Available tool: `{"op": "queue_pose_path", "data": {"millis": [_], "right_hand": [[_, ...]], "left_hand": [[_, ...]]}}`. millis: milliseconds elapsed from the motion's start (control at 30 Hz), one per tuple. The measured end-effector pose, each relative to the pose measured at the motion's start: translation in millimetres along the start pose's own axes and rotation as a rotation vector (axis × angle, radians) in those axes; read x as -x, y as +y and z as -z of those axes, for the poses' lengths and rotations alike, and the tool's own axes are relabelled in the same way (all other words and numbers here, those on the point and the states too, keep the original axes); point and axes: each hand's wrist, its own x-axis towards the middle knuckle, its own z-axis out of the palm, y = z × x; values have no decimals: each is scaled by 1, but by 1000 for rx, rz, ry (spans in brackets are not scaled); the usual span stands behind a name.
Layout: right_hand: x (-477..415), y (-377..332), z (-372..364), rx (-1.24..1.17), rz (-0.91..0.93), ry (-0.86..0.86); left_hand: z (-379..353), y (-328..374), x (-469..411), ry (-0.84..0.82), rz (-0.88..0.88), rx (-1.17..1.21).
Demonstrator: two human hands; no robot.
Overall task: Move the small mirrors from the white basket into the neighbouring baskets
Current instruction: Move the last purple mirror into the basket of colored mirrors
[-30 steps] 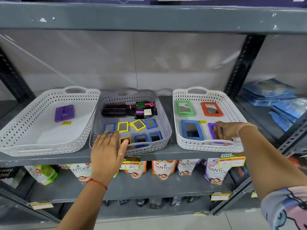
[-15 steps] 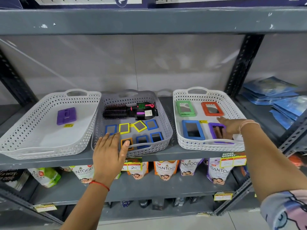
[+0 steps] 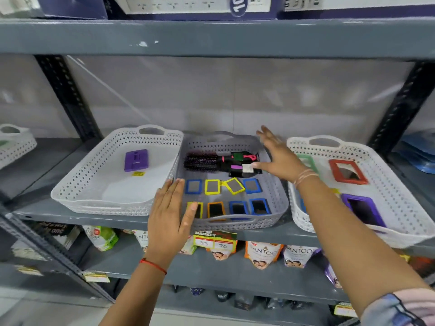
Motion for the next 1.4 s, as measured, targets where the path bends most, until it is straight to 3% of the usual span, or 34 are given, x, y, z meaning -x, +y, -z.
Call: {"op": "queue_pose_path", "data": {"millis": [400,633,833,967,1167,1267,1400], "right_hand": [[-118,-123,-110,38,308,-368],[-179,-165,-184,249,358,-662],[-197,-167,-214,396,368,-756],[-196,-166,-208,412,326,-727],[-200,-179,-204,408,221,-399],[-204,-182,-217,252,49,-438],[-203,-188,-232,349,-11,-430]], "left_hand": [[43,-110,-11,101,228,-165],[39,-133,-13,117,213,-222],[37,-136,-16,150,180,-196],[36,-135,-16,149,195,-179],[35,-133,-18,144,223,-183],[35,-134,-18,137,223,-183],[38,-133,-16,142,222,-146]]}}
